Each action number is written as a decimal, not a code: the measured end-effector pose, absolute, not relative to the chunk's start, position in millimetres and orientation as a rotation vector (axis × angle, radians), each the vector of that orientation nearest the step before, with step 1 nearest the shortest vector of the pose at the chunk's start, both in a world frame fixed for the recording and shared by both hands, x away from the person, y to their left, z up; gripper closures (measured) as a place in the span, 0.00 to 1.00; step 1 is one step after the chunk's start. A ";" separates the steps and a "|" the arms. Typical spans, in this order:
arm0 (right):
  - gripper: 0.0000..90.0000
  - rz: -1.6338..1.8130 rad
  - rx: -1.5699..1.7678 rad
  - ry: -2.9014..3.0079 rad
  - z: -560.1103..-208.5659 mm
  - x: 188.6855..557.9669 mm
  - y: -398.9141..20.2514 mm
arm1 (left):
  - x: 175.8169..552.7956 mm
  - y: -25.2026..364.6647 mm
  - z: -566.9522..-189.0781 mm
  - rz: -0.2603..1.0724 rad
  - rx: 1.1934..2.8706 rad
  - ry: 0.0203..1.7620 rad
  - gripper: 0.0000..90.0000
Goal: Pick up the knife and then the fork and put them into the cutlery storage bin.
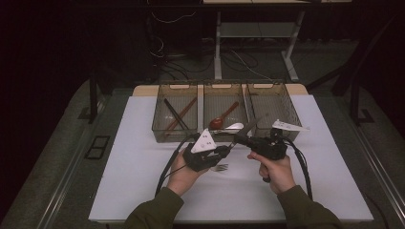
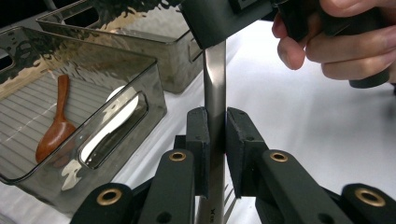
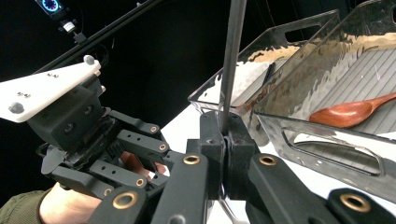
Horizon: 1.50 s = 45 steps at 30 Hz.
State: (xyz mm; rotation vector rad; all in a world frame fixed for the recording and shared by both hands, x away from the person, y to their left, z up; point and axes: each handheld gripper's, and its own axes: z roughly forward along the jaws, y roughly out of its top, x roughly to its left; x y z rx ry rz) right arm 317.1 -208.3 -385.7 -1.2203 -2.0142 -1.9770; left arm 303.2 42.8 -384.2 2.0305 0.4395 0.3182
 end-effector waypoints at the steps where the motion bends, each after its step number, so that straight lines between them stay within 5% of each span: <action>1: 0.97 -1.980 -1.218 -2.013 -385.2 317.4 -208.5 | 303.3 43.1 -383.9 0.318 2.029 0.439 0.87; 22: 0.97 -1.930 -1.284 -2.397 -347.1 320.2 -252.0 | 291.5 96.1 -405.0 0.210 2.017 0.500 0.52; 45: 0.97 -1.794 -1.489 -2.635 -283.5 371.6 -311.3 | 265.8 162.8 -430.5 0.244 1.985 0.648 0.15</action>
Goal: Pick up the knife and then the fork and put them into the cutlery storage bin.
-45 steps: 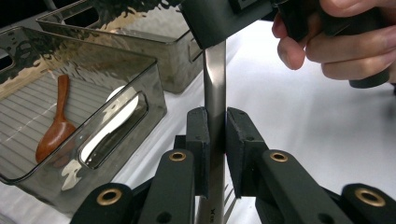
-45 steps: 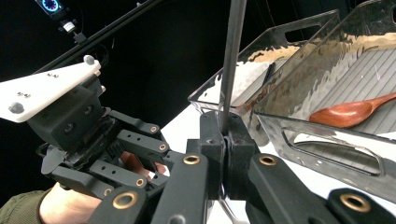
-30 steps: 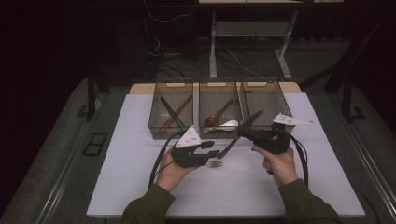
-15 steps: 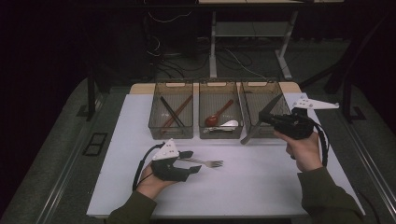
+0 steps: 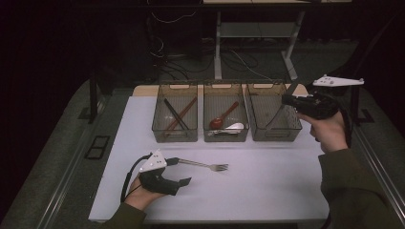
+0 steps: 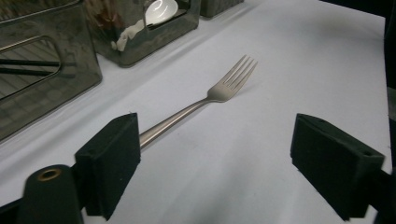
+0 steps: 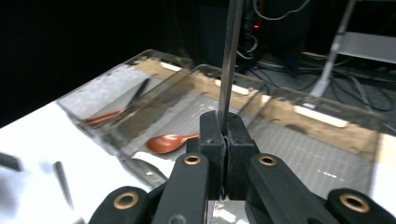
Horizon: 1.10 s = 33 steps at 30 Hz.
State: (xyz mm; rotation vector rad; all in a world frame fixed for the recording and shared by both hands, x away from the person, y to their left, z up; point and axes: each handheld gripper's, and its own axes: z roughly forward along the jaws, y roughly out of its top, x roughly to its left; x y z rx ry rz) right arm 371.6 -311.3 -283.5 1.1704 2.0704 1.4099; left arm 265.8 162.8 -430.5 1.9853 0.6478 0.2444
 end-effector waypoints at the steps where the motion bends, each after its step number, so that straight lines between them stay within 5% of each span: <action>1: 0.97 1.397 1.175 2.064 -281.9 375.0 -313.9 | 265.5 163.8 -431.0 0.249 1.984 0.650 0.14; 10: 0.97 1.254 1.228 2.057 -279.5 404.2 -331.5 | 267.1 166.9 -434.5 0.231 1.981 0.700 0.00; 33: 0.97 0.884 1.307 2.274 -335.5 458.3 -332.8 | 267.5 165.0 -435.5 0.205 1.985 0.694 0.00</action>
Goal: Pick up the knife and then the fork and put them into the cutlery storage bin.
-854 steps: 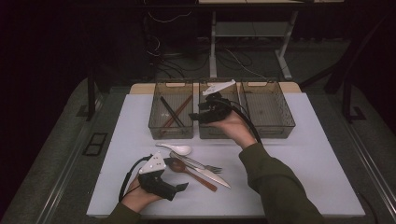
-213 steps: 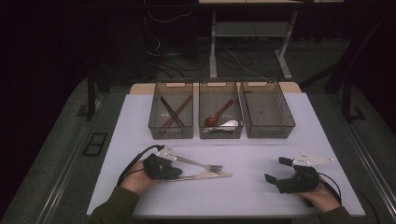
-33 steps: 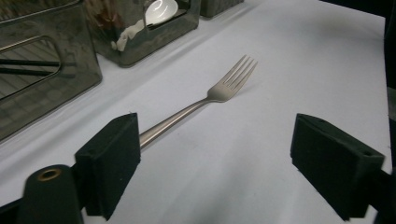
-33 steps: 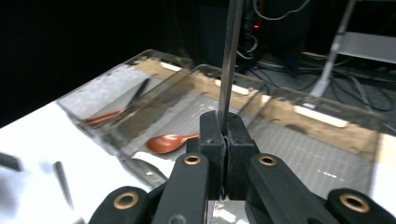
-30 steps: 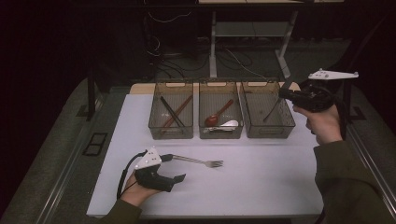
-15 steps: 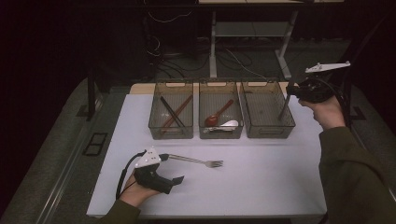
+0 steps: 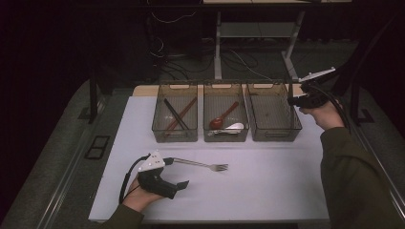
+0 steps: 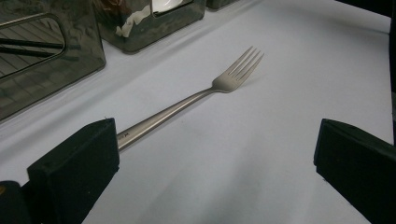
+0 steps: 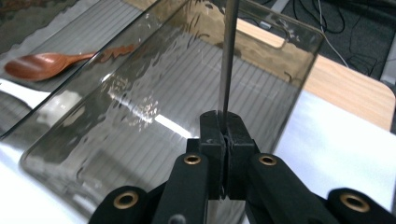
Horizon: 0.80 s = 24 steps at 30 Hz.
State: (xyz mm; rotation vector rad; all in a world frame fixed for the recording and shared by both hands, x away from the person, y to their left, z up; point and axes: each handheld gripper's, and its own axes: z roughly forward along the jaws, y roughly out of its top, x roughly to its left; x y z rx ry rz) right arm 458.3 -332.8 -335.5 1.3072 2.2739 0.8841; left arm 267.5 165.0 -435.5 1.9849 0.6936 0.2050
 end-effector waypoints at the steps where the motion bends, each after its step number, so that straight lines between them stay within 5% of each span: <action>1: 0.97 0.889 1.296 2.274 -337.9 461.1 -329.8 | 267.6 164.8 -435.6 0.204 1.984 0.694 0.00; 13: 0.96 0.743 1.311 2.333 -377.4 495.4 -292.7 | 266.6 165.2 -434.6 0.206 1.990 0.677 0.00; 24: 0.56 0.938 1.338 2.277 -369.2 481.8 -296.2 | 268.9 163.1 -433.2 0.227 1.999 0.672 0.02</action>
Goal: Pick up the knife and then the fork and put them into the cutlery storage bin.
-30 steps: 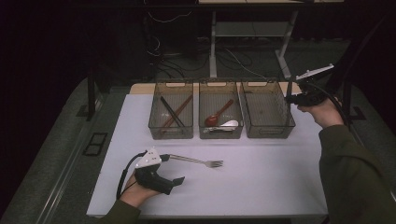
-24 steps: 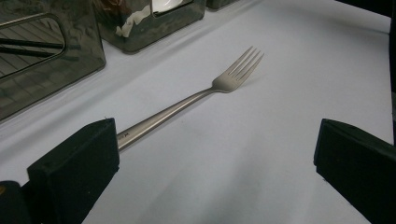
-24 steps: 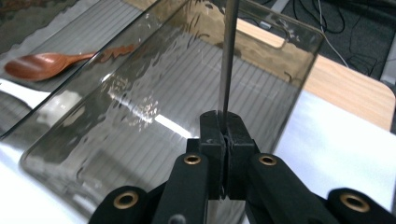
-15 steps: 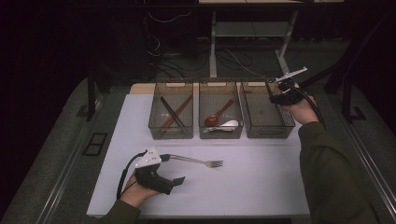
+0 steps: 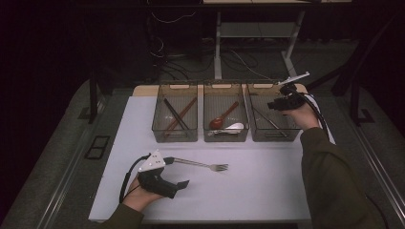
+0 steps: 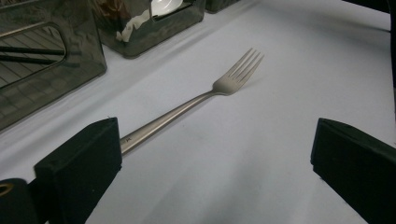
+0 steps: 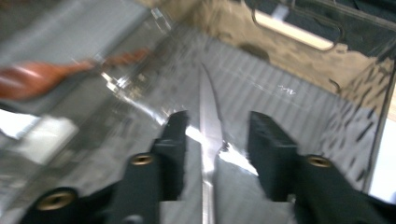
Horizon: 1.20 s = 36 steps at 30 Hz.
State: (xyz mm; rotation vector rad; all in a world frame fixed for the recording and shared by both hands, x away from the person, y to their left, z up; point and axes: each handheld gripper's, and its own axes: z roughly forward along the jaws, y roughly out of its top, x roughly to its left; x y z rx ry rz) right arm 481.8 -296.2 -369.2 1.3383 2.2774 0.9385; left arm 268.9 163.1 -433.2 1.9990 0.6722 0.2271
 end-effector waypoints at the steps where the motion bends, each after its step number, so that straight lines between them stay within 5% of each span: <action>1: 0.53 0.986 1.337 2.271 -366.9 478.3 -297.5 | 269.8 162.4 -433.0 0.228 2.005 0.673 0.03; 9: 0.32 1.217 1.242 2.189 -349.6 433.7 -302.8 | 279.3 157.7 -429.0 0.236 2.045 0.687 0.25; 18: 0.26 1.340 1.191 2.171 -359.1 383.1 -306.0 | 293.7 151.5 -422.1 0.216 2.065 0.701 0.53; 28: 0.22 1.374 1.166 2.188 -384.7 331.4 -300.3 | 318.4 139.3 -422.5 0.228 2.183 0.672 0.98; 36: 0.21 1.370 1.168 2.244 -410.0 298.8 -297.5 | 339.0 123.9 -432.7 0.241 2.258 0.679 0.99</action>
